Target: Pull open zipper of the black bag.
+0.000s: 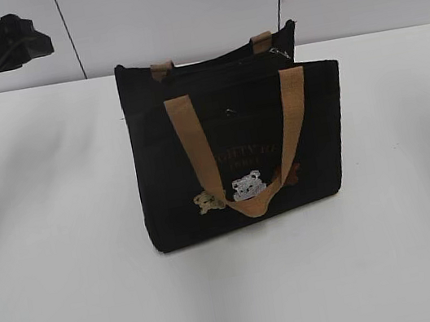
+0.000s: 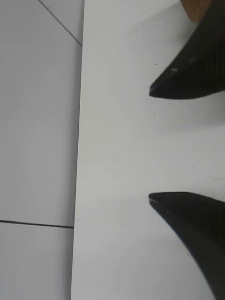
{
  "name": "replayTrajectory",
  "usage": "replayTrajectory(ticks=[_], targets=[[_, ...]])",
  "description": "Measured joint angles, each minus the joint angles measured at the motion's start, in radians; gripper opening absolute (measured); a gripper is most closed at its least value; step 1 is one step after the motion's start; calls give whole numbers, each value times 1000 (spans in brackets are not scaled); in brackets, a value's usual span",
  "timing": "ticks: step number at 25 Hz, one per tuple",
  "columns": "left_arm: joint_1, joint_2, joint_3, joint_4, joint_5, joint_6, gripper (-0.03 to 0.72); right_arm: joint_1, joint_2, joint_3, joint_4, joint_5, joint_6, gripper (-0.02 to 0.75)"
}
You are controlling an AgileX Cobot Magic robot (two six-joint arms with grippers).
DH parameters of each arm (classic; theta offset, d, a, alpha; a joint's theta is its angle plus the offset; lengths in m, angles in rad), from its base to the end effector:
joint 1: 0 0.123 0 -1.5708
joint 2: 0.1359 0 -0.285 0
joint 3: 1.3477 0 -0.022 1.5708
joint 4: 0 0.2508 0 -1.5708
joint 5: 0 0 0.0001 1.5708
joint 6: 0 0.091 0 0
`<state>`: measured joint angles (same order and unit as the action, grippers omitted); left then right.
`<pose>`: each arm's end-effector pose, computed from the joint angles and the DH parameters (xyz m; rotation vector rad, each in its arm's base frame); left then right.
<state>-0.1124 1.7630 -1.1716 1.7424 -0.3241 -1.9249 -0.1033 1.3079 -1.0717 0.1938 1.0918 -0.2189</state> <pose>0.3895 -0.0726 0.2449 0.1247 2.1390 -0.5078 0.2451 -0.0098 0.3056 -0.0761 2.7805 0.1829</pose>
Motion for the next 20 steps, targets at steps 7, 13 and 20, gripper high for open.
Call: replayTrajectory(ticks=[7,13,20], targets=[[0,0,0,1,-15,0,468,0,-458,333,-6,-86,0,305],[0,0,0,2,-27,0,468,0,-868,475,-37,-114,-17,305],[0,0,0,2,-65,0,468,0,-1200,513,-47,-89,-35,305]])
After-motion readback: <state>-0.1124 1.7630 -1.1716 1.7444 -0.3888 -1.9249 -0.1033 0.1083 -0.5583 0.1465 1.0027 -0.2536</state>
